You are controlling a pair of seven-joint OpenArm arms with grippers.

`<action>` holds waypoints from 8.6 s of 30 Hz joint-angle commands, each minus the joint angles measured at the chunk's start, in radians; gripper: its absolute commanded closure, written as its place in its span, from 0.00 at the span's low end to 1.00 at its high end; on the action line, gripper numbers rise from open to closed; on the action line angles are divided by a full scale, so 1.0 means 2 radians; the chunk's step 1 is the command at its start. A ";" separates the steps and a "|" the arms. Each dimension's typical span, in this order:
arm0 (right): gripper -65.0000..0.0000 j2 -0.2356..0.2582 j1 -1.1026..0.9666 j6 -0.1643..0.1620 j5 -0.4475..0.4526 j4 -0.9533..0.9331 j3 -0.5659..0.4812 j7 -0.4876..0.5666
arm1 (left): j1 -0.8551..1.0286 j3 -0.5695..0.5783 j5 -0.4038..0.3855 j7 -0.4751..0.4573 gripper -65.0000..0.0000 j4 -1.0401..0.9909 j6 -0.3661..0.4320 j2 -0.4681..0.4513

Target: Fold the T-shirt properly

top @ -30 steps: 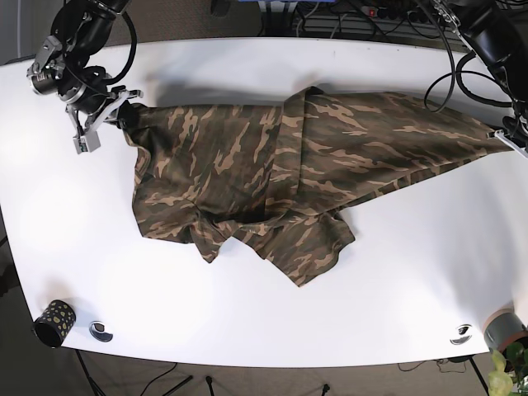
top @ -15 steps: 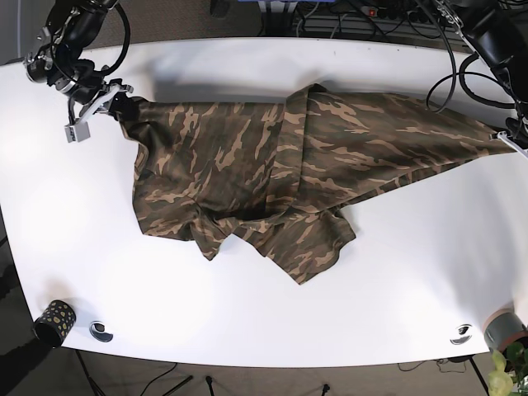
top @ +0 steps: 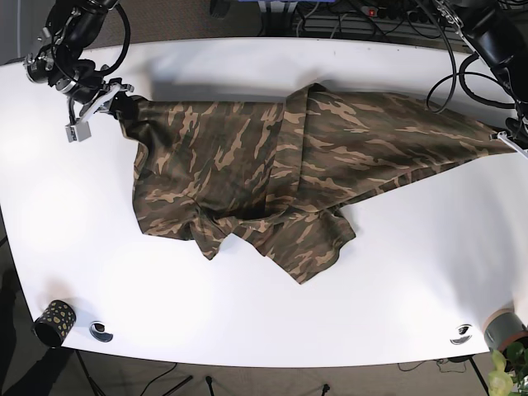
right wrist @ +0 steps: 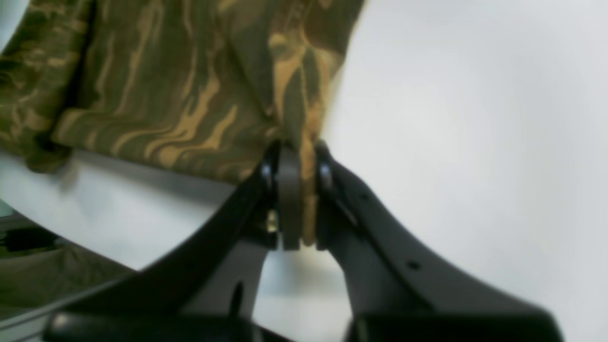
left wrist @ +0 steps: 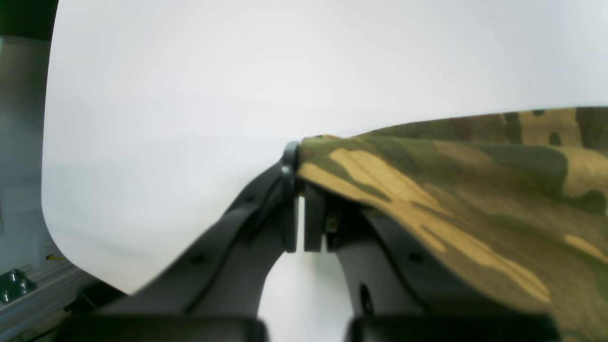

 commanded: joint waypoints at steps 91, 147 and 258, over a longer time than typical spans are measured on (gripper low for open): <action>1.00 0.019 0.388 0.001 -0.242 -0.323 -0.314 0.301 | -0.007 0.000 0.003 -0.008 1.00 0.069 0.003 0.024; 0.18 0.055 -0.121 0.001 0.045 0.165 -0.091 0.140 | -0.008 0.033 0.003 -0.039 1.00 0.067 0.003 0.021; 1.00 0.128 0.616 0.001 -0.063 -0.277 -0.349 0.085 | -0.263 0.208 0.002 -0.022 0.42 0.069 0.006 0.126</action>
